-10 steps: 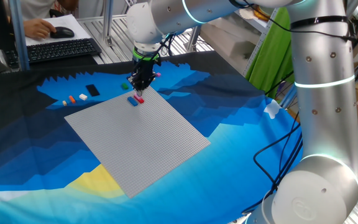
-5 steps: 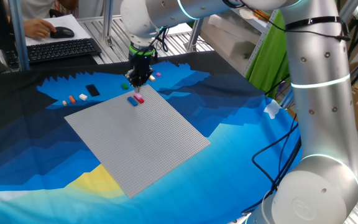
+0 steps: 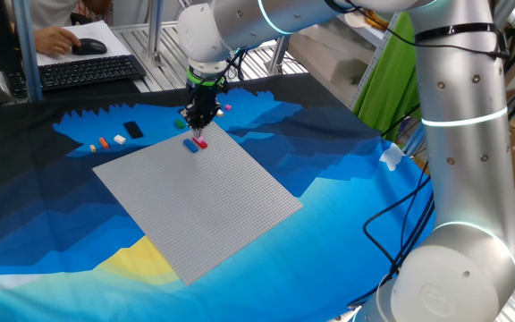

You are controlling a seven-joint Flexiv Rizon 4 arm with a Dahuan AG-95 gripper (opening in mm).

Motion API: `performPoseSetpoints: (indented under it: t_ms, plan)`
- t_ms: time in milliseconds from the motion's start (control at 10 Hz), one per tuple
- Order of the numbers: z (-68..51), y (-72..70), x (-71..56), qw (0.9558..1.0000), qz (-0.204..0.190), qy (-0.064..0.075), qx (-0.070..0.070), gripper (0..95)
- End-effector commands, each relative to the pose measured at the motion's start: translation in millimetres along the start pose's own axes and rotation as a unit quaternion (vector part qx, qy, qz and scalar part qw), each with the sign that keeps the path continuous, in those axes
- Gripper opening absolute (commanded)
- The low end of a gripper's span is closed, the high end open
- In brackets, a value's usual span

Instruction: Stack small Lego blocks randomly, one at a time

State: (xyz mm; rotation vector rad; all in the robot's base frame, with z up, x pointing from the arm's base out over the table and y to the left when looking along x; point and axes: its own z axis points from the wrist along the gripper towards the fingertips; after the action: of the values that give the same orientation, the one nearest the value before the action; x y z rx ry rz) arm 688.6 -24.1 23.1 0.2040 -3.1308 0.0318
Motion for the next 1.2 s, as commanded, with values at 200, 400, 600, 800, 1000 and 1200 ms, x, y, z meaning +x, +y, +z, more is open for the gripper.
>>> performPoseSetpoints:
  t_ms: [200, 400, 600, 800, 1000, 1200]
  plan:
    - [-5.4, -2.0, 2.0, 1.0000, -0.008, 0.002, 0.004, 0.0]
    - [-7.8, -2.9, 1.2, 0.9999, 0.008, -0.002, 0.010, 38.0]
    - [-10.0, -4.3, -3.9, 0.9999, 0.012, -0.005, 0.009, 38.0]
    - [-14.6, -6.2, -14.2, 0.9999, 0.012, -0.005, 0.004, 38.0]
    - [-14.3, -4.3, -22.6, 0.9999, 0.016, -0.007, 0.002, 38.0]
    - [-14.2, -3.3, -30.6, 0.9998, 0.018, -0.007, 0.002, 38.0]
